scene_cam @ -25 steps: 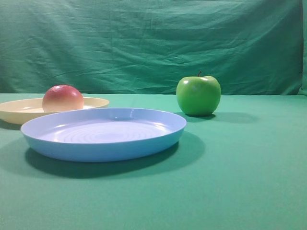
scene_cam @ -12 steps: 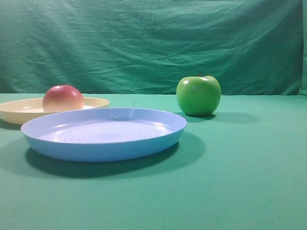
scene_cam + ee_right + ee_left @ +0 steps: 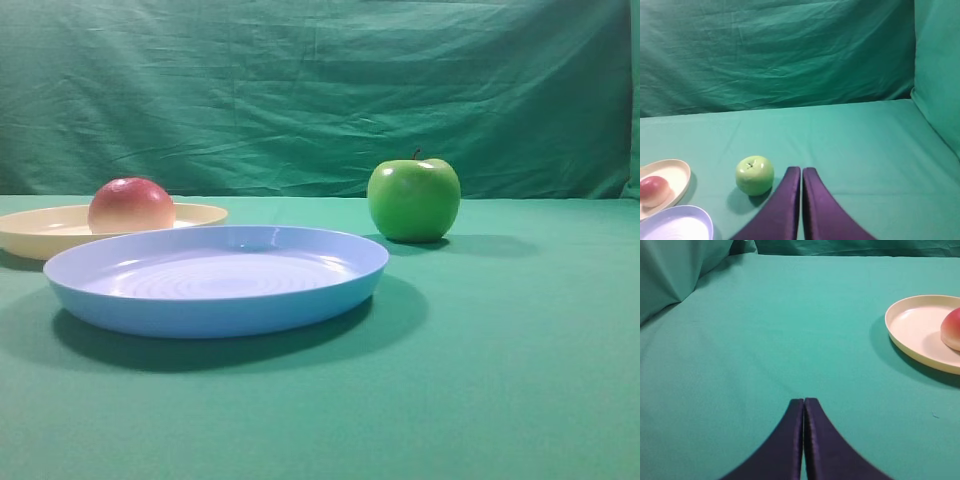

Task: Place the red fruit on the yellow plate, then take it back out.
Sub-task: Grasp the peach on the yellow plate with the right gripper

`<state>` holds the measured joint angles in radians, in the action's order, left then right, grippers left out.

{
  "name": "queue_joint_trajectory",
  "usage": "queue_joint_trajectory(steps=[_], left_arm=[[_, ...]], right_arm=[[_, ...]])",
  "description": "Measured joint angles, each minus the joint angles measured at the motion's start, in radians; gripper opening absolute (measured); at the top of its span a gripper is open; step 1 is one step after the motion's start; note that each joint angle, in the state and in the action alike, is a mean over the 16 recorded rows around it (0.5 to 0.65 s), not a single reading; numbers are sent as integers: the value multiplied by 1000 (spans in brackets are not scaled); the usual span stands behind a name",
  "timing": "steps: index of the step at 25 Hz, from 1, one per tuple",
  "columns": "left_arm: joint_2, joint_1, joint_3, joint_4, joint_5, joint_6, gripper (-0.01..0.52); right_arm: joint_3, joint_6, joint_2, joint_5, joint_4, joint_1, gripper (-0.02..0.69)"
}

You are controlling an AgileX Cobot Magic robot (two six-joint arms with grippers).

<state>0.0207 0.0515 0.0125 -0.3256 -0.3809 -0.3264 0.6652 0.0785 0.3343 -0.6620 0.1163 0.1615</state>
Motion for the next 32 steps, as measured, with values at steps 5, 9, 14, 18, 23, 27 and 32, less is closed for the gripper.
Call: queue_joint_trajectory(steps=[5, 9, 14, 18, 23, 27, 32], left_arm=[[0, 0, 0, 0, 0, 0, 0], [0, 0, 0, 0, 0, 0, 0], [0, 0, 0, 0, 0, 0, 0], [0, 0, 0, 0, 0, 0, 0], [0, 0, 0, 0, 0, 0, 0], [0, 0, 0, 0, 0, 0, 0], [0, 0, 0, 0, 0, 0, 0]], right_arm=[[71, 88, 131, -22, 6, 68, 0], [152, 149, 293, -50, 8, 154, 0], [277, 184, 538, -84, 19, 277, 0], [391, 196, 745, -103, 49, 355, 0], [559, 215, 999, -122, 97, 419, 0], [705, 240, 1192, -134, 137, 444, 0], [888, 273, 1420, -132, 174, 466, 9]])
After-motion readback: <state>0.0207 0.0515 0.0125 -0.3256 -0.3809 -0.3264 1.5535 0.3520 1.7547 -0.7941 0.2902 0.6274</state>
